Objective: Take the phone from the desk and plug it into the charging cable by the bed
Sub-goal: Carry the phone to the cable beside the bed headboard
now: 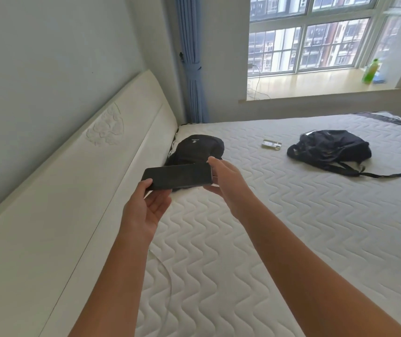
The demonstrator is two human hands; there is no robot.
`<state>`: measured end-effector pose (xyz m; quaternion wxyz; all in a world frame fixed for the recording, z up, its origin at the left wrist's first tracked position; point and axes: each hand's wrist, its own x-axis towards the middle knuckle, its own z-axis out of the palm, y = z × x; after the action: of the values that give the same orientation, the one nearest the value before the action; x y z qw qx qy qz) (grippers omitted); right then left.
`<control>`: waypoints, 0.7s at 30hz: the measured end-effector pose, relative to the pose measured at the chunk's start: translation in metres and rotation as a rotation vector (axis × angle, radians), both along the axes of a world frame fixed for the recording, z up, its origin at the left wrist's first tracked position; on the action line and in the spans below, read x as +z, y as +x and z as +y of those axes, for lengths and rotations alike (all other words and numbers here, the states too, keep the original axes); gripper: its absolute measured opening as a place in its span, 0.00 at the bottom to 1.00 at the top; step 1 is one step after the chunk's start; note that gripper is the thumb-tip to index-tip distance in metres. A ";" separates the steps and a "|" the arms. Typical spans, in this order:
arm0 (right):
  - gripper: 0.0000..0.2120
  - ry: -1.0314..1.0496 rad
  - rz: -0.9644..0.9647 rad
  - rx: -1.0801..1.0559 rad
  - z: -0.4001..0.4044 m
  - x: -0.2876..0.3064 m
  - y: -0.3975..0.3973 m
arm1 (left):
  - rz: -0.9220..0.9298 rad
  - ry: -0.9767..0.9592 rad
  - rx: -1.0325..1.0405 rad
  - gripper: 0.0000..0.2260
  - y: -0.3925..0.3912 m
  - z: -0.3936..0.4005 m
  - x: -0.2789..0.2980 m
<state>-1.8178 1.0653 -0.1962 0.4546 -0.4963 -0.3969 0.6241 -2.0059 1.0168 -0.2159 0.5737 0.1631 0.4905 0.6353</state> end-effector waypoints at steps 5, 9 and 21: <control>0.15 -0.008 0.035 -0.042 -0.007 -0.008 0.013 | 0.028 -0.032 -0.054 0.11 0.007 0.005 -0.008; 0.15 -0.025 0.033 -0.064 -0.010 -0.023 0.013 | 0.071 -0.048 -0.073 0.11 0.004 0.010 -0.018; 0.07 -0.193 -0.039 -0.137 -0.025 -0.112 -0.034 | 0.103 -0.197 -0.122 0.09 -0.038 -0.002 -0.087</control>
<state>-1.8517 1.0401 -0.3082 0.4387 -0.5755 -0.3090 0.6171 -2.0439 1.0148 -0.3024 0.5984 0.1680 0.5685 0.5390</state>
